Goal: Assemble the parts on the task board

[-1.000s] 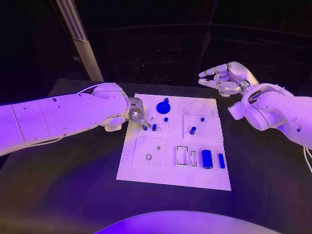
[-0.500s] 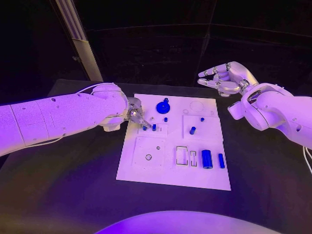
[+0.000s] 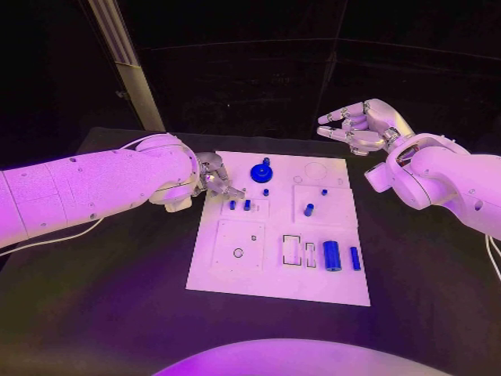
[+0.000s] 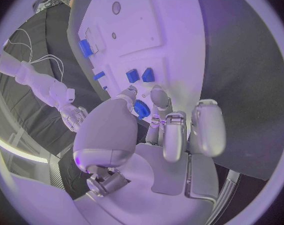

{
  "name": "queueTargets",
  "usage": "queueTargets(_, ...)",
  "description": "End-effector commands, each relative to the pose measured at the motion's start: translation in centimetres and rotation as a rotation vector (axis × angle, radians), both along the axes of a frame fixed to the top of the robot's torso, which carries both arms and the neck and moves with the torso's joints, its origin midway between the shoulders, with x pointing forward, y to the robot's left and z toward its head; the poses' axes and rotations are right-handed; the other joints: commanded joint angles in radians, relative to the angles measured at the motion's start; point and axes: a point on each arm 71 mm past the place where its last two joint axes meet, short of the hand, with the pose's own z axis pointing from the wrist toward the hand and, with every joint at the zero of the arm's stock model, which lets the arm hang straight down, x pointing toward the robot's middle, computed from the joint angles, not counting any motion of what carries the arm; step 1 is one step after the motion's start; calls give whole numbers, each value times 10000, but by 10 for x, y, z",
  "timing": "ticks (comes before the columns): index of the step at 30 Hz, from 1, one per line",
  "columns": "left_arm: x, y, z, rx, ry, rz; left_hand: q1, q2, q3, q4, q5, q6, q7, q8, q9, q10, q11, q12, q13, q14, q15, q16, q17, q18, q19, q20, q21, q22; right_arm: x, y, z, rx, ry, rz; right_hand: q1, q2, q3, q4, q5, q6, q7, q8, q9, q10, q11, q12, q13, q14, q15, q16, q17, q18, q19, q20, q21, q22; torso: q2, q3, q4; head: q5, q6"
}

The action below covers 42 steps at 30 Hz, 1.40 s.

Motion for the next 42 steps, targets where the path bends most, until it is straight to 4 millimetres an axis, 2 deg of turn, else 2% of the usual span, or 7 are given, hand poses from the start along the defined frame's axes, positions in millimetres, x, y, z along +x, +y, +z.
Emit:
queueTargets(1,2,-3,9,-2006,-565,289,336,58,-138,-43,91,-379,197,-143,-100,-583,154,-465,-525,963,157,-169,2335,200,-228,101,-589,-555,0,0,2,62,-59,41,12,99,-58,11,27,-9,-43,47,12,-53,0,-65,-16,433,12,-42,-14,103,-49,4,-33,-9,0,6,1,-15,4)
queueTargets(7,6,-6,19,-3855,-959,-130,1420,375,-344,-234,138,-1350,770,-402,-594,-2288,713,-1515,-1341,-551,656,-3425,-1451,1165,-2336,574,-5825,-5648,0,-1,1,52,-51,18,12,99,-58,11,27,-9,-43,47,12,-53,0,-65,-16,433,12,-42,-14,103,-49,4,-33,-9,7,10,-13,-31,45)
queueTargets(15,8,-36,33,-4352,-3007,-2550,3762,343,781,-1469,-72,-1511,1110,-1314,-1762,-3559,1118,-3371,-2965,-2474,1036,-6230,-4452,1198,-2897,906,-7142,-6567,1,-1,1,53,-49,28,8,108,-60,13,29,-12,-43,46,11,-54,0,-66,-17,433,12,-47,-18,103,-48,3,-35,-9,31,-7,-34,-127,160)
queueTargets(24,9,-64,29,-2358,-4562,-4946,3814,-279,1490,-1925,-107,-626,1021,-2391,-3068,-3117,1162,-4749,-4553,-1935,994,-5518,-4298,1177,-2433,911,-7167,-6694,1,0,1,60,-51,50,8,108,-60,13,29,-12,-43,46,11,-54,0,-66,-17,433,12,-47,-18,103,-48,3,-35,-9,38,-11,-48,-204,245)
queueTargets(29,12,-70,20,-1435,-4655,-5522,3601,-417,1456,-2028,-119,-368,968,-2729,-3439,-3065,1141,-5145,-5028,-801,976,-3756,-2623,1179,-1808,885,-6794,-6526,1,1,1,66,-49,73,8,108,-60,13,29,-12,-43,46,11,-54,0,-66,-17,433,12,-47,-18,103,-48,3,-35,-9,35,-12,-52,-226,265)
queueTargets(34,13,-75,7,-938,-4665,-5729,3504,-388,1523,-2166,-115,-58,928,-3046,-3802,-2742,1112,-5407,-5466,87,946,-1921,-660,680,-590,832,-3729,-3592,1,2,1,70,-53,84,15,115,-58,8,33,-12,-43,46,11,-46,-1,-52,-7,435,12,-46,-14,102,-46,3,-34,-6,39,-14,-43,-261,267)
queueTargets(42,15,-79,-2,-390,-4628,-5820,3442,-374,1626,-2262,-115,278,844,-3142,-3974,-2432,1044,-5525,-5693,301,870,-1579,-379,509,-209,775,-2595,-2481,1,4,1,78,-50,117,15,115,-58,8,33,-12,-43,46,11,-46,-1,-52,-7,435,12,-46,-14,102,-46,3,-34,-6,28,-4,-42,-255,243)
